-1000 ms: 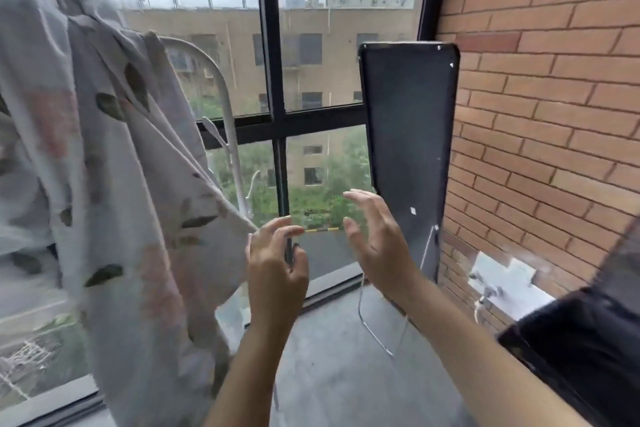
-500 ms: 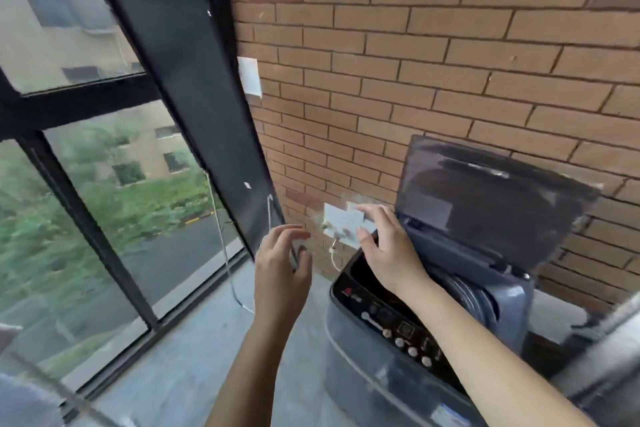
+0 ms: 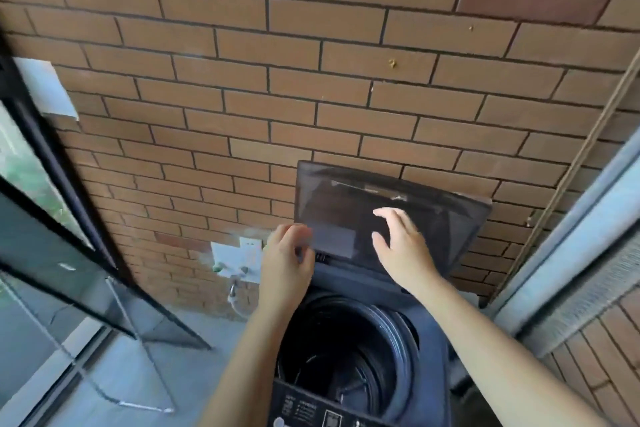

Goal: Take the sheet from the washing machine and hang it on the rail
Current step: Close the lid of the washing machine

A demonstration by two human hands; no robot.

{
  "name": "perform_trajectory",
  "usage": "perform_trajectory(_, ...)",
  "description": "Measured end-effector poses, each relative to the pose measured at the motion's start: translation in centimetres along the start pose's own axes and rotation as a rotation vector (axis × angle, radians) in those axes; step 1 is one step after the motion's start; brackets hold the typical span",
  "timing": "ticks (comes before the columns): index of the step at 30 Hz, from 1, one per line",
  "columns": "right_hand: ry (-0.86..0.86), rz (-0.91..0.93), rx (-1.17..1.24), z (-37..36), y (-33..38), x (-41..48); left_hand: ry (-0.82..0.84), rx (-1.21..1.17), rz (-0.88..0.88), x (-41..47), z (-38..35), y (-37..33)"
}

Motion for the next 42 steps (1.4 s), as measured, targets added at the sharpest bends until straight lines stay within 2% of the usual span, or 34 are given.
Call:
perform_trajectory(8, 0.073, -0.174, -0.301, 2.7, -9.9, 2.6, 0.22, 0.281, -0.225, 7.3, -10.4, -4.4)
perform_trajectory(13, 0.176, -0.17, -0.353, 3.5, -14.3, 4.5, 0.342, 0.604, -0.276, 10.3, -15.3, -7.4)
perform_trajectory(16, 0.206, -0.102, -0.378, 3.8, -16.1, 5.3, 0.389, 0.815, -0.254, 11.5, -17.4, -8.1)
perform_trajectory(19, 0.177, 0.008, -0.381, 4.5, -17.1, 5.9, 0.315, 0.881, -0.233, 11.6, -18.5, -8.1)
perform_trajectory(22, 0.178, 0.068, -0.339, 5.1, -17.2, 6.2, 0.157, 0.831, -0.291, 10.8, -18.1, -8.2)
perform_trajectory(24, 0.252, 0.105, -0.273, 5.0, -16.7, 6.2, 0.039, 0.801, -0.346, 10.2, -17.4, -8.2)
perform_trajectory(26, 0.379, 0.129, -0.193, 4.6, -15.4, 5.7, 0.009, 0.795, -0.365, 9.3, -16.5, -7.8)
perform_trajectory(29, 0.512, 0.143, -0.087, 4.1, -12.8, 4.8, 0.086, 0.754, -0.372, 8.0, -14.5, -7.2)
perform_trajectory(33, 0.642, 0.093, 0.089, 3.8, -9.6, 3.3, 0.299, 0.861, -0.341, 6.1, -11.6, -6.5)
perform_trajectory(37, 0.745, 0.08, 0.103, 2.9, -7.6, 1.0, 0.464, 0.933, -0.338, 4.1, -9.4, -4.9)
perform_trajectory(42, 0.797, 0.041, 0.096, 0.4, -6.3, -2.7, 0.582, 0.939, -0.339, 0.9, -8.3, -2.4)
Point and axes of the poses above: each hand's wrist, its own x-axis towards the middle knuckle, its own z-axis out of the back of the hand, y = z × x, the point moved 1 cm from there along x, towards the middle knuckle, and after that the axes turned 14 degrees about z, right-handed, at the moved point
